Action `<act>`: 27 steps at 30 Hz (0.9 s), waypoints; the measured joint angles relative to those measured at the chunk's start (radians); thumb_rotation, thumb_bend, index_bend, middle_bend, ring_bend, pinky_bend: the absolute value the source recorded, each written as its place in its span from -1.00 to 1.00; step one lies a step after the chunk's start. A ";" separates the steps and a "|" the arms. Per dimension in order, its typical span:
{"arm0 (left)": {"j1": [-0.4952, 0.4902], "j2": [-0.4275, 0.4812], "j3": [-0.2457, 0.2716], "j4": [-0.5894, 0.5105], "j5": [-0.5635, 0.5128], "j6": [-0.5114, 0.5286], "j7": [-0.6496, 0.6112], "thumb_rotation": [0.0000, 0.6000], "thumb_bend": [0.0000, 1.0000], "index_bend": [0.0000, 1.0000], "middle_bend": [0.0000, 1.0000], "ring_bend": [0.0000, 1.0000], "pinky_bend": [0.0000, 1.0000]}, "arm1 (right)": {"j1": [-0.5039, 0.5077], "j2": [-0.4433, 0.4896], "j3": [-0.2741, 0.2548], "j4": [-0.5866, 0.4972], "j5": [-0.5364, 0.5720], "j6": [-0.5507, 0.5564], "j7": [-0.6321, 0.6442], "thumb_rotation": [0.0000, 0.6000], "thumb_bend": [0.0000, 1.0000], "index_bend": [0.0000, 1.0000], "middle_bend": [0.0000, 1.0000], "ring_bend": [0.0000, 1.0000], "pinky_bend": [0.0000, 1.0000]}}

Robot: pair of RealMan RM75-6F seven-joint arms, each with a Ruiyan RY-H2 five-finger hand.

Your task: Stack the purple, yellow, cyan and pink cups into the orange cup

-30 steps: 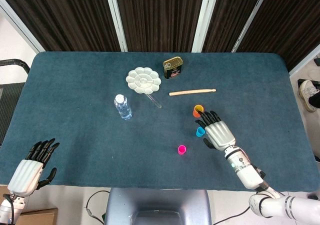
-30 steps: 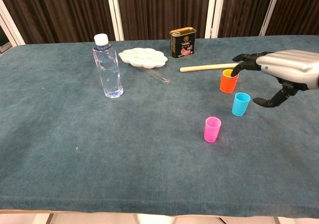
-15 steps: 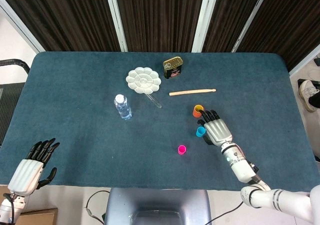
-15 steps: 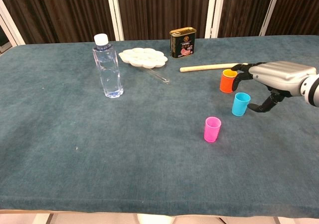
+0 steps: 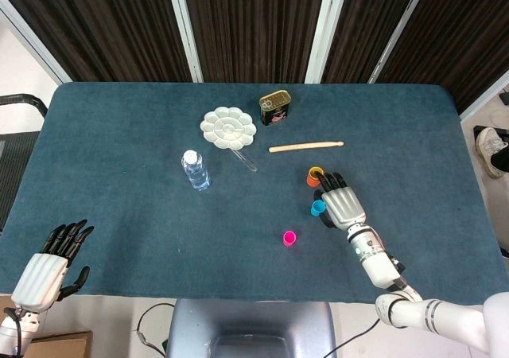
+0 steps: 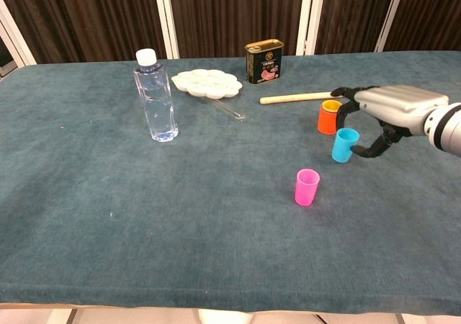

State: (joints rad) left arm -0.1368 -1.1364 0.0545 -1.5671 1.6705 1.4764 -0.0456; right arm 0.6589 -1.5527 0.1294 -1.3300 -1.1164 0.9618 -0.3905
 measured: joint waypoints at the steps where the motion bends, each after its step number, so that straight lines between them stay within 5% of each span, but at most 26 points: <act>1: 0.000 0.000 0.000 0.000 0.001 0.001 -0.001 1.00 -0.08 -1.00 -1.00 -1.00 -0.85 | -0.002 0.002 0.009 -0.005 -0.005 0.013 0.012 1.00 -0.01 0.17 -0.93 -1.00 -1.00; 13: 0.000 -0.004 -0.001 -0.001 -0.002 -0.001 0.015 1.00 -0.08 -1.00 -1.00 -1.00 -0.85 | 0.050 -0.025 0.174 0.056 0.063 0.096 0.012 1.00 -0.01 0.17 -0.89 -1.00 -1.00; 27: -0.002 -0.002 -0.004 0.002 -0.009 -0.006 0.006 1.00 -0.08 -1.00 -1.00 -1.00 -0.85 | 0.105 -0.117 0.173 0.206 0.138 0.028 -0.036 1.00 -0.01 0.17 -0.89 -1.00 -1.00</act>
State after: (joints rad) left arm -0.1384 -1.1380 0.0508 -1.5654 1.6617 1.4705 -0.0392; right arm 0.7635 -1.6698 0.3026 -1.1242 -0.9789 0.9894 -0.4270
